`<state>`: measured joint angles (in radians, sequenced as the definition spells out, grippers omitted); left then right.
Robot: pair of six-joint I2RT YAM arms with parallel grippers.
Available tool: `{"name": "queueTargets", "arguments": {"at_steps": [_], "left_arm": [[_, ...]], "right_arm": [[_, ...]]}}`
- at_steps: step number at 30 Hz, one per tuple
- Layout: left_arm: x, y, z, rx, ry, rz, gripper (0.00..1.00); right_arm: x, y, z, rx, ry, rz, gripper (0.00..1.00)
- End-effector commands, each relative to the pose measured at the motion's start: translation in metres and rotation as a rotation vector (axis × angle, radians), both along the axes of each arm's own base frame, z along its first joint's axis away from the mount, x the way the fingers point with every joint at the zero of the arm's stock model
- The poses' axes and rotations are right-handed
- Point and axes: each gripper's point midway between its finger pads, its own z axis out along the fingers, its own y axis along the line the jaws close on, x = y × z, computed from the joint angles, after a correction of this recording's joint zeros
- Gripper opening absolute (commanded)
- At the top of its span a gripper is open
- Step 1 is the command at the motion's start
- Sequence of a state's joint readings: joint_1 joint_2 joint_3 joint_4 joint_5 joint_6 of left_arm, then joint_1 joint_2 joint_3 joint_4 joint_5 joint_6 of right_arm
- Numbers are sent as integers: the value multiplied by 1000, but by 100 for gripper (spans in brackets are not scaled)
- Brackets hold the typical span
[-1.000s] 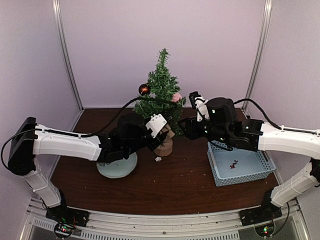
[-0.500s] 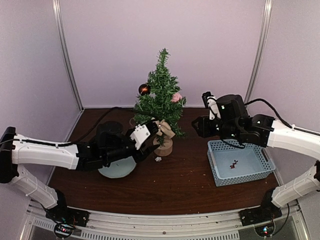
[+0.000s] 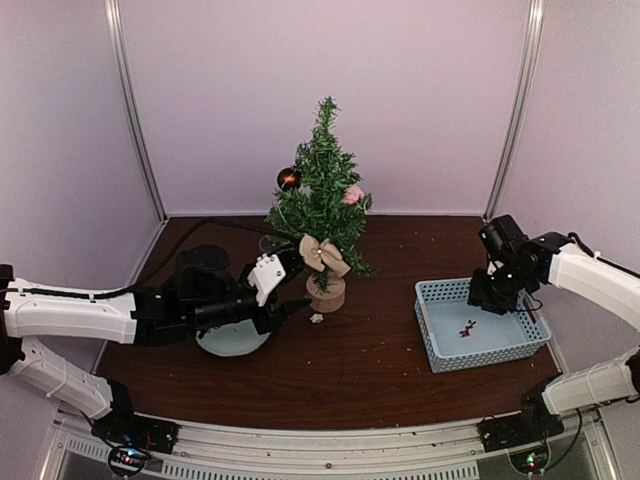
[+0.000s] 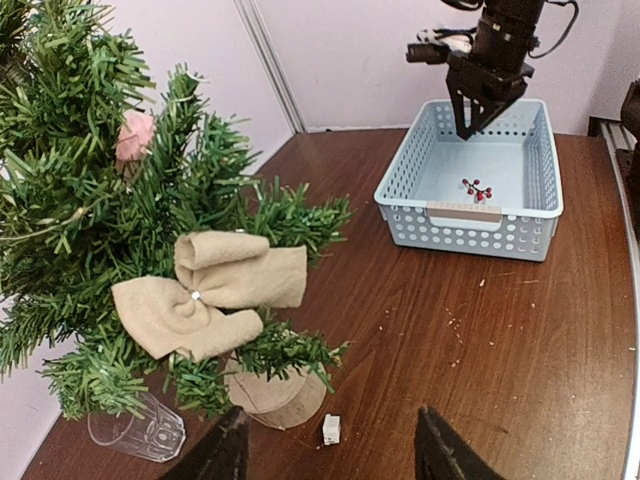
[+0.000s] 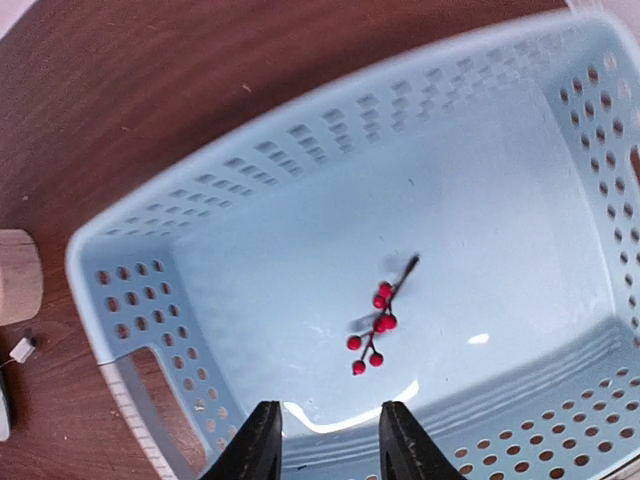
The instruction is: Decorate the small christmas tree
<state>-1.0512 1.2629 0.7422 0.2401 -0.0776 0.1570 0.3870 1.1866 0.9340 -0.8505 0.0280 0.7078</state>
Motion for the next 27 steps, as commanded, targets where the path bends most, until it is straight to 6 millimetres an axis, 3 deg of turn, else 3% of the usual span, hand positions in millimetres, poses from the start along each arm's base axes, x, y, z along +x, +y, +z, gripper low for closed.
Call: {"name": "queueTargets", "arguments": {"at_steps": [1,6,15,19,27], "left_arm": [[0,-4,8,-30,6,0,56],[2,-1,9,-28,2,22,57],[6,5,8,-10,0,57,57],[7,7,7,-9,-1,67,58],[7,7,4,-9,4,69,59]], "right_arm": [[-18,-6,-39,99,137,-135,34],[-6,-3,-64,120,142,-164,34],[11,-12,-91,97,164,-242,31],[14,-21,-89,61,155,-274,31],[7,-34,-72,28,149,-331,40]]}}
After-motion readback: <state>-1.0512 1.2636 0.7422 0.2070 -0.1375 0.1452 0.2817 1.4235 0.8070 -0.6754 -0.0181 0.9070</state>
